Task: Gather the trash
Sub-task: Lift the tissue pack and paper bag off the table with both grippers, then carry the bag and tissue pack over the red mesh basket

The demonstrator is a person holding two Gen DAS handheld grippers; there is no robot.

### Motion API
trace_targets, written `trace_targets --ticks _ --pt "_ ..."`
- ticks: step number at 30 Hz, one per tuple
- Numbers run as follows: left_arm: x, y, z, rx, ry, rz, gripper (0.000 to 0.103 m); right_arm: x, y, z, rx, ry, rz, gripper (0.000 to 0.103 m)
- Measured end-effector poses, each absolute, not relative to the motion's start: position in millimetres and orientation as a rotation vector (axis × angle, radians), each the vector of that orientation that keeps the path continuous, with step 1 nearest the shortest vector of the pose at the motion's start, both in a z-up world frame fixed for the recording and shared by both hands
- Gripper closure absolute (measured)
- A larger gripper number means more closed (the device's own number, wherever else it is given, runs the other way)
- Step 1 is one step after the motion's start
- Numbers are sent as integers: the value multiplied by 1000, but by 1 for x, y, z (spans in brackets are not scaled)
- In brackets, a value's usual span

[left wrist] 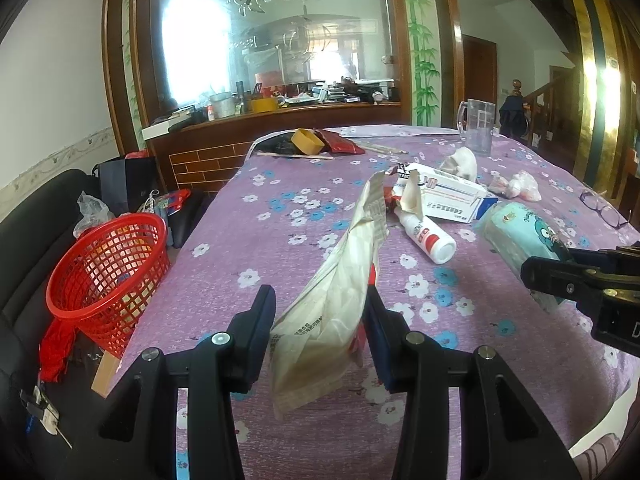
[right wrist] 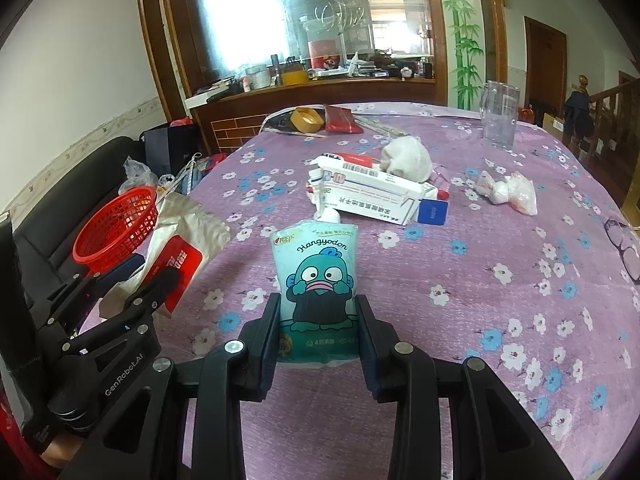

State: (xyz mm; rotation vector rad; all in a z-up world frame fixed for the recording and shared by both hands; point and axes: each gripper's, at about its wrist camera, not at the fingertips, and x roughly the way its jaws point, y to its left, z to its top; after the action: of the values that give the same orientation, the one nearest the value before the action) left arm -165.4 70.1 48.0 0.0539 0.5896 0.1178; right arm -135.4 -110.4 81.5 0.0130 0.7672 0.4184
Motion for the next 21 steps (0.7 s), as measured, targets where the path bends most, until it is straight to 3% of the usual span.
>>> trace_targets --ticks 21 --pt "-169 155 73 -82 566 232 60 -104 -47 92 -1 832 582 63"
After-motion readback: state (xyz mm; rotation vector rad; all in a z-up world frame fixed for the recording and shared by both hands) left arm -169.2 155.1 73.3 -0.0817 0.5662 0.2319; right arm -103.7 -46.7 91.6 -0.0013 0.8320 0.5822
